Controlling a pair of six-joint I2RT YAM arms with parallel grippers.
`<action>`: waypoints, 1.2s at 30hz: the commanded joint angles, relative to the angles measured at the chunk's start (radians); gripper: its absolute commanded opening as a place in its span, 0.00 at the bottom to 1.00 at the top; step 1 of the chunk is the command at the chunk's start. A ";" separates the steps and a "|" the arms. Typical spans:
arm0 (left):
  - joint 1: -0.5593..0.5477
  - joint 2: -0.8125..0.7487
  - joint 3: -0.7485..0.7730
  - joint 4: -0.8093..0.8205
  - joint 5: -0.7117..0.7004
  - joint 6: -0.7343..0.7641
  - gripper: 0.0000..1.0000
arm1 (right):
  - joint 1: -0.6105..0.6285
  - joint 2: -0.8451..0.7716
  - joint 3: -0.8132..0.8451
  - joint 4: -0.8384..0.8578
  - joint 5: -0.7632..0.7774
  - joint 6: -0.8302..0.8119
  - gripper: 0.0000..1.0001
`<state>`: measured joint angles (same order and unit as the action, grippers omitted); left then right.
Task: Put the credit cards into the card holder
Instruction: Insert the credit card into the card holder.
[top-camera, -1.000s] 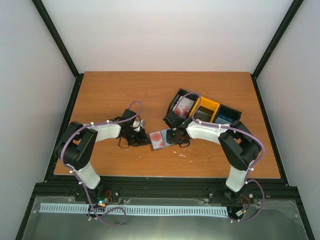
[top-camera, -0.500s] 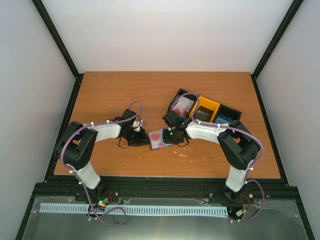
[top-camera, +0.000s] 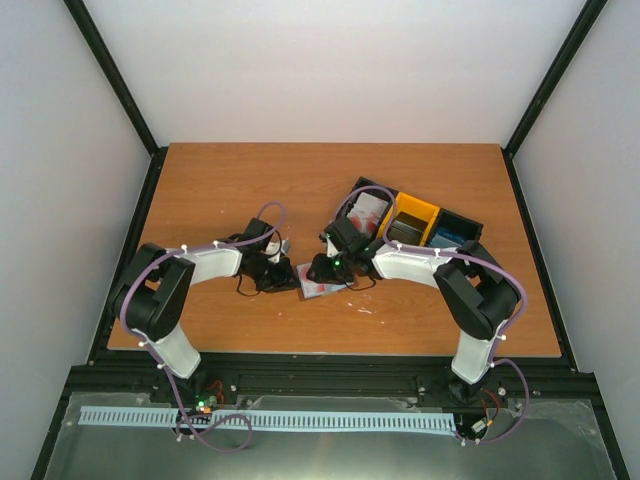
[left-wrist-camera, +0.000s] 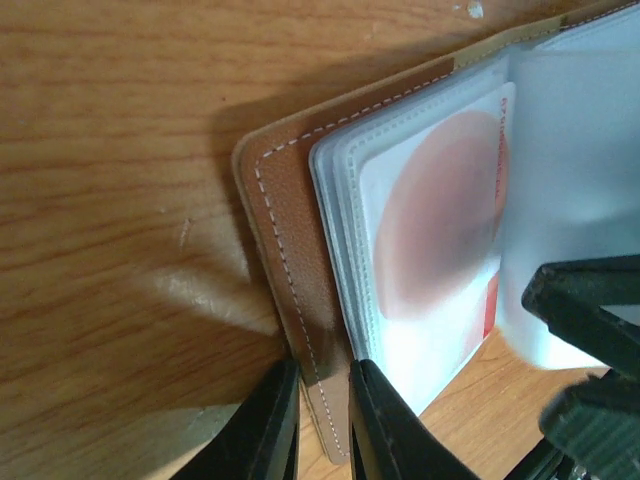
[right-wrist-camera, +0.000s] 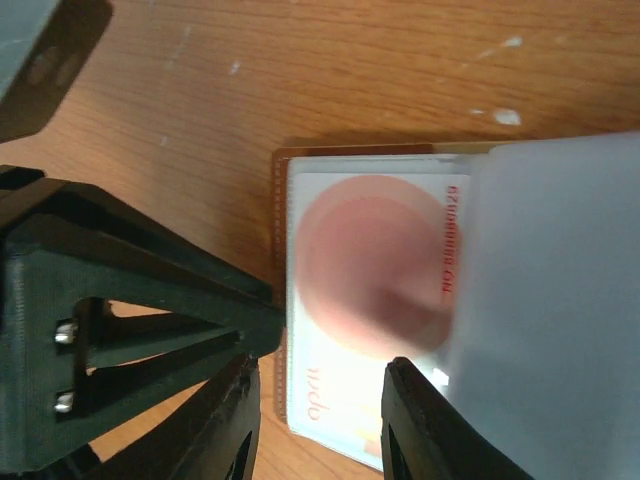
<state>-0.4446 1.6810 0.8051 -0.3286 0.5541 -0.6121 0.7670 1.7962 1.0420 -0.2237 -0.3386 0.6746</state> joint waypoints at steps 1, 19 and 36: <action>-0.005 -0.022 0.011 -0.004 -0.049 -0.004 0.16 | -0.007 0.002 -0.015 0.081 -0.073 0.005 0.35; -0.005 -0.032 0.014 0.003 -0.052 -0.003 0.16 | -0.021 -0.067 -0.012 -0.161 0.268 0.032 0.45; -0.005 -0.024 0.012 0.013 -0.039 0.001 0.16 | -0.017 0.051 0.006 -0.175 0.201 -0.012 0.53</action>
<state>-0.4454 1.6707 0.8051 -0.3286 0.5194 -0.6125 0.7479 1.7885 1.0508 -0.3935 -0.0902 0.6914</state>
